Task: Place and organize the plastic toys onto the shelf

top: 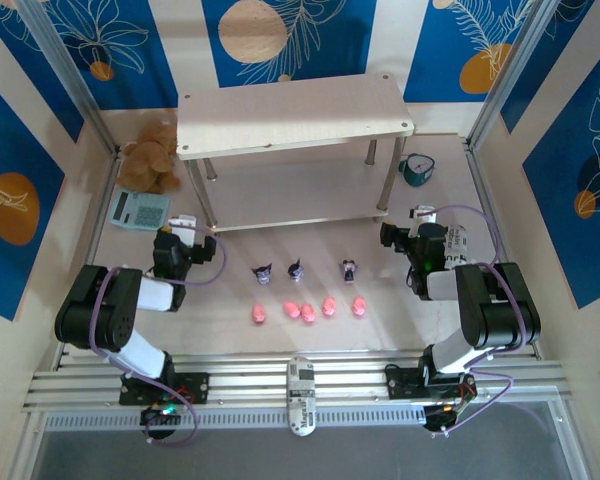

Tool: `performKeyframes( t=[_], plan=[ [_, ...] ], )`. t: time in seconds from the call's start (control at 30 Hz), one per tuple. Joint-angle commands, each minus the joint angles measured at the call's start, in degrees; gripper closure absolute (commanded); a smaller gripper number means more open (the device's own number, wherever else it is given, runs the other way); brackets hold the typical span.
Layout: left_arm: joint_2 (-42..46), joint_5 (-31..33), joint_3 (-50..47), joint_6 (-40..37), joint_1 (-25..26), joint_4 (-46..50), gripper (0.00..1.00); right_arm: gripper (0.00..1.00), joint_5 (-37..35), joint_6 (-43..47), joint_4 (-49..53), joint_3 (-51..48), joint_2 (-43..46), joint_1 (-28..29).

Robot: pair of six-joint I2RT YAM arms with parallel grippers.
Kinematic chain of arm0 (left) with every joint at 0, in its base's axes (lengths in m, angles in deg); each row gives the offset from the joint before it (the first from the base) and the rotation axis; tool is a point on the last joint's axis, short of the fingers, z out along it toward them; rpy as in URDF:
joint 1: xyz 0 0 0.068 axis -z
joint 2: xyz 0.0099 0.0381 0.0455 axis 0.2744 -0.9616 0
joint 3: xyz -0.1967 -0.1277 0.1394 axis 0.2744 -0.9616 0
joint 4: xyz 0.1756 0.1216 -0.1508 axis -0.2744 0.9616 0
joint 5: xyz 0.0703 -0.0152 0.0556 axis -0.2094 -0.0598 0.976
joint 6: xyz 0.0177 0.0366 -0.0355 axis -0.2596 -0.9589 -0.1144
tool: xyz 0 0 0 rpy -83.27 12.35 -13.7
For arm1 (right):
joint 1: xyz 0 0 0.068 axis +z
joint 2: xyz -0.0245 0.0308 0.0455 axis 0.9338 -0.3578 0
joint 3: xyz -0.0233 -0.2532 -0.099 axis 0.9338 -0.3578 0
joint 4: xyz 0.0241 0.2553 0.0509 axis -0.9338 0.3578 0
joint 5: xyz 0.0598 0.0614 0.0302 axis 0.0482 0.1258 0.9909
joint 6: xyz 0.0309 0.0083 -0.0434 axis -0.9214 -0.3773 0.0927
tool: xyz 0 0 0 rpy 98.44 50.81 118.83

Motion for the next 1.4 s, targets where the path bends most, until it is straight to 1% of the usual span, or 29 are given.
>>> performKeyframes(
  t=[0.0, 0.07, 0.13, 0.17, 0.23, 0.3, 0.37, 0.4, 0.43, 0.5, 0.57, 0.63, 0.67, 0.7, 0.73, 0.83, 0.9, 0.97, 1.07, 1.17, 1.37],
  plan=[
    [0.56, -2.78, 1.44, 0.47, -0.86, 0.97, 0.13, 0.01, 1.81, -0.12, -1.43, 0.70, 0.78, -0.81],
    [0.61, -2.73, 1.52, 0.55, -0.94, 0.95, 0.20, 0.00, 1.87, -0.12, -1.58, 0.52, 0.82, -0.93],
    [1.37, -1.23, 1.82, 0.69, -0.94, 1.93, 0.27, 0.02, 0.39, -0.27, -0.41, 1.01, 1.57, -0.54],
    [2.70, -0.62, 2.84, 0.82, -0.85, 4.84, 0.30, 0.05, 0.28, -0.40, 2.00, 1.55, 2.56, -0.44],
    [6.22, -0.07, 6.54, 0.87, -0.68, 14.09, 0.37, 0.10, 0.26, 0.46, 2.05, 1.92, 2.53, 0.13],
    [9.50, -0.39, 11.45, 1.31, -0.36, 25.98, 0.47, 0.11, -0.23, 1.00, 1.49, 1.74, 2.47, 0.67],
    [12.07, 0.53, 14.01, 2.95, 0.43, 33.33, 0.52, 0.12, -1.04, 1.38, 1.32, 1.66, 2.78, 1.13],
    [13.84, 0.80, 14.43, 3.64, 1.17, 35.61, 0.52, 0.12, -1.64, 1.21, 2.80, 2.22, 3.24, 1.20],
    [15.50, 1.19, 14.41, 4.18, 1.94, 37.29, 0.52, 0.12, -2.80, 1.23, 7.06, 3.73, 4.27, 1.38],
    [19.67, 2.18, 14.10, 6.18, 4.09, 40.87, 0.53, 0.12, -3.27, 1.28, 19.46, 9.26, 7.26, 1.25],
    [23.27, 3.63, 14.25, 9.00, 6.52, 45.36, 0.53, 0.15, -3.42, -0.02, 28.72, 13.38, 10.10, 1.33],
    [26.69, 5.24, 14.16, 11.36, 9.45, 49.54, 0.54, 0.24, -1.06, -3.43, 39.81, 17.34, 13.20, 1.68],
    [28.44, 6.28, 13.94, 12.45, 11.15, 51.23, 0.54, 0.25, -1.06, -6.57, 46.38, 19.46, 14.89, 2.53],
    [30.08, 6.88, 13.76, 13.48, 12.72, 52.86, 0.54, 0.26, -0.58, -8.99, 51.52, 20.81, 16.66, 3.71],
    [31.41, 7.36, 13.74, 14.22, 14.13, 54.27, 0.54, 0.26, -0.45, -9.96, 54.51, 21.32, 18.25, 5.34],
    [34.87, 8.49, 14.24, 16.21, 18.09, 60.47, 0.53, 0.26, -4.39, -11.97, 65.03, 23.08, 23.11, 12.28],
    [37.06, 8.64, 14.19, 17.37, 19.81, 64.03, 0.52, 0.25, -6.54, -15.17, 74.35, 25.94, 24.15, 16.02],
    [38.93, 8.38, 13.77, 18.41, 20.53, 66.70, 0.52, 0.24, -5.75, -19.11, 81.75, 28.24, 23.89, 19.00],
    [41.10, 7.67, 13.03, 19.71, 20.83, 69.15, 0.51, 0.21, -6.61, -24.94, 88.59, 29.61, 21.99, 25.18],
    [42.18, 7.04, 12.68, 20.40, 20.87, 70.49, 0.51, 0.21, -8.51, -29.49, 91.42, 30.18, 18.93, 30.22],
    [40.09, 5.63, 14.29, 20.32, 20.94, 70.98, 0.51, 0.26, -7.89, -31.89, 91.99, 33.04, 9.49, 33.50]
  ],
)
